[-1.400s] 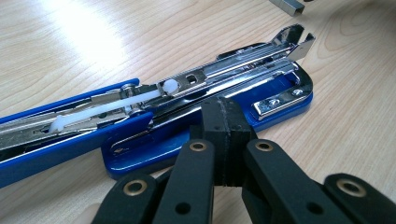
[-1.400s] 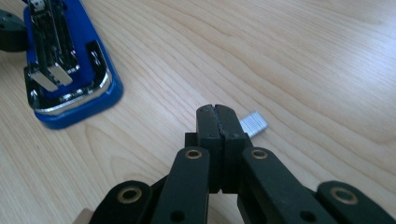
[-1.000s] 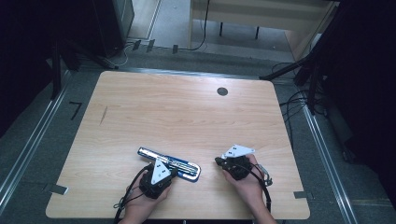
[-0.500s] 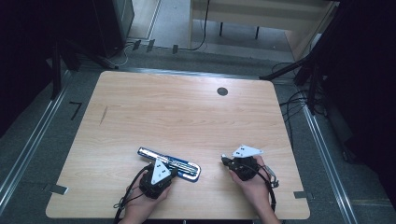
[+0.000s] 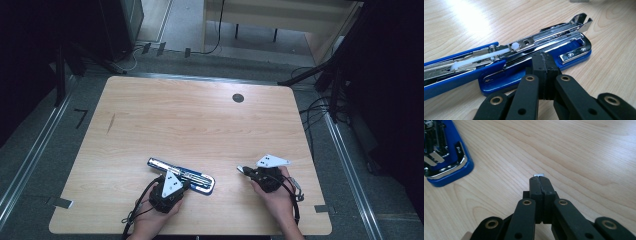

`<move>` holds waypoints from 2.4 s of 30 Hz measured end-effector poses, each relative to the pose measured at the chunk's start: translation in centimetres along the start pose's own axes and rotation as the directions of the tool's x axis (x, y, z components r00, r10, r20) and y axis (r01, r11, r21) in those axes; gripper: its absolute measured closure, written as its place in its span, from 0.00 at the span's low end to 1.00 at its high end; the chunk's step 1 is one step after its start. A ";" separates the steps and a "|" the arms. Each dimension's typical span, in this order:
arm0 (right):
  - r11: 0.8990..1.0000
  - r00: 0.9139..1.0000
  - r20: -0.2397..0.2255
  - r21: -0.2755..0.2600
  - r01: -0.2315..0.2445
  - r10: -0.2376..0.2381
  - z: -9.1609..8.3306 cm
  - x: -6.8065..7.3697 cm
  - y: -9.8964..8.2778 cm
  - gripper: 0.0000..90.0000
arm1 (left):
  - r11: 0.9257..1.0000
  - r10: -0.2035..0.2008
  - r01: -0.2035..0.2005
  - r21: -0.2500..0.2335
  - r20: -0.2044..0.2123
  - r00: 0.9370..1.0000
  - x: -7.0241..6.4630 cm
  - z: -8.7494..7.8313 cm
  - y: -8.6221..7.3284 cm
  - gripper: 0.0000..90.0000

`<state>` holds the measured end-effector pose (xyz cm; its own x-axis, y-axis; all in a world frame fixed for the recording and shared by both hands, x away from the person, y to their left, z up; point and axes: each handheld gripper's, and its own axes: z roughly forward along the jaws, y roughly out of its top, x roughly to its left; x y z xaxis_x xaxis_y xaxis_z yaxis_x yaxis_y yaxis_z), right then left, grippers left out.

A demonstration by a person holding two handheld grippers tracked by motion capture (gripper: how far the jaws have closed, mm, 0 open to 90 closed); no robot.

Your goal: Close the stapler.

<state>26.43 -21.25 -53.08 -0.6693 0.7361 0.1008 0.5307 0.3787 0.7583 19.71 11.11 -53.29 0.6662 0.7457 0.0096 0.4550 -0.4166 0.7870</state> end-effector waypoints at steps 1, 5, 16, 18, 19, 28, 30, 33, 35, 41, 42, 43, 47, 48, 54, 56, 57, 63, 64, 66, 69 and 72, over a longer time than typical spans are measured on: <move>1.000 1.000 0.001 0.001 0.004 -0.004 0.0 0.0 0.0 0.94 | 1.000 0.000 0.000 0.001 0.000 1.000 0.0 0.0 0.0 1.00; 1.000 1.000 0.005 -0.004 -0.004 0.004 0.1 -0.2 0.0 0.92 | 1.000 0.000 0.000 0.000 -0.001 1.000 0.0 0.0 0.0 1.00; 1.000 1.000 -0.004 0.004 -0.021 0.021 0.3 -0.6 0.0 0.85 | 1.000 0.000 0.000 0.000 0.000 1.000 0.0 0.0 0.0 1.00; 1.000 1.000 -0.003 0.010 -0.021 0.021 0.4 -0.6 0.0 0.84 | 1.000 0.000 0.000 0.000 0.000 1.000 0.0 0.0 0.0 1.00; 1.000 1.000 -0.003 0.010 -0.021 0.021 0.4 -0.6 0.0 0.84 | 1.000 0.000 0.000 0.000 0.000 1.000 0.0 0.0 0.0 1.00; 1.000 1.000 0.002 0.021 -0.013 0.013 0.7 -0.5 -0.1 0.83 | 1.000 0.000 0.000 0.001 0.000 1.000 0.0 0.0 0.0 1.00; 1.000 1.000 0.006 0.025 -0.017 0.017 0.8 -0.5 -0.1 0.83 | 1.000 -0.002 0.002 0.002 0.001 1.000 0.0 0.0 0.0 1.00; 0.999 1.000 0.008 0.033 -0.014 0.014 1.0 -0.5 -0.1 0.84 | 1.000 -0.002 0.002 0.001 0.001 1.000 0.0 0.0 0.0 1.00; 0.999 1.000 0.009 0.038 -0.015 0.014 1.1 -0.4 -0.1 0.84 | 1.000 -0.003 0.003 0.002 0.001 1.000 0.0 0.0 0.0 1.00; 0.999 1.000 0.016 0.040 -0.004 0.003 1.3 -0.3 -0.1 0.85 | 1.000 -0.004 0.004 0.001 0.003 1.000 0.0 0.0 0.0 1.00; 0.999 1.000 0.021 0.040 -0.001 0.001 1.2 -0.3 -0.1 0.87 | 1.000 -0.004 0.004 0.001 0.002 1.000 0.0 0.0 0.0 1.00; 0.999 1.000 0.021 0.040 -0.001 0.001 1.2 -0.3 -0.1 0.87 | 1.000 -0.004 0.004 0.001 0.002 1.000 0.0 0.0 0.0 1.00; 0.999 1.000 0.017 0.042 0.000 0.000 1.2 -0.2 -0.1 0.89 | 1.000 -0.003 0.003 0.001 0.002 1.000 0.0 0.0 0.0 1.00; 0.999 1.000 0.019 0.043 0.001 -0.002 1.2 -0.2 -0.1 0.89 | 1.000 -0.002 0.002 0.001 0.001 1.000 0.0 0.0 0.0 1.00; 0.999 1.000 0.019 0.038 0.010 -0.011 1.2 0.0 -0.1 0.89 | 1.000 -0.003 0.003 0.003 0.003 1.000 0.1 0.0 0.0 1.00; 0.999 1.000 0.018 0.034 0.013 -0.014 1.1 0.0 0.0 0.89 | 1.000 -0.003 0.003 0.003 0.002 1.000 0.1 0.0 0.0 1.00; 0.999 1.000 0.018 0.034 0.013 -0.014 1.1 0.0 0.0 0.89 | 1.000 -0.003 0.003 0.003 0.002 1.000 0.1 0.0 0.0 1.00; 0.999 1.000 0.004 0.022 0.024 -0.024 0.8 0.4 0.5 0.89 | 1.000 -0.003 0.003 0.003 0.003 1.000 0.1 0.0 0.0 1.00; 1.000 1.000 0.000 0.017 0.024 -0.024 0.7 0.5 0.6 0.89 | 1.000 -0.002 0.002 0.003 0.003 1.000 0.1 0.0 0.0 1.00; 0.999 1.000 -0.005 0.016 0.030 -0.030 0.6 0.8 0.8 0.89 | 1.000 -0.003 0.003 0.002 0.003 1.000 0.1 0.0 0.0 1.00; 0.999 0.999 -0.009 0.011 0.040 -0.040 0.6 1.0 1.0 0.89 | 1.000 -0.002 0.002 0.002 0.003 1.000 0.1 0.0 0.0 1.00; 0.999 0.999 -0.015 0.009 0.049 -0.049 0.6 1.4 1.2 0.89 | 1.000 -0.003 0.003 0.001 0.002 1.000 0.0 0.0 0.0 1.00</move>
<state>26.41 -19.42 -52.38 -0.7023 0.7081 0.0735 0.5022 0.4196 0.7561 19.73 11.14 -53.28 0.6657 0.7462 0.0060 0.4579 -0.4149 0.7862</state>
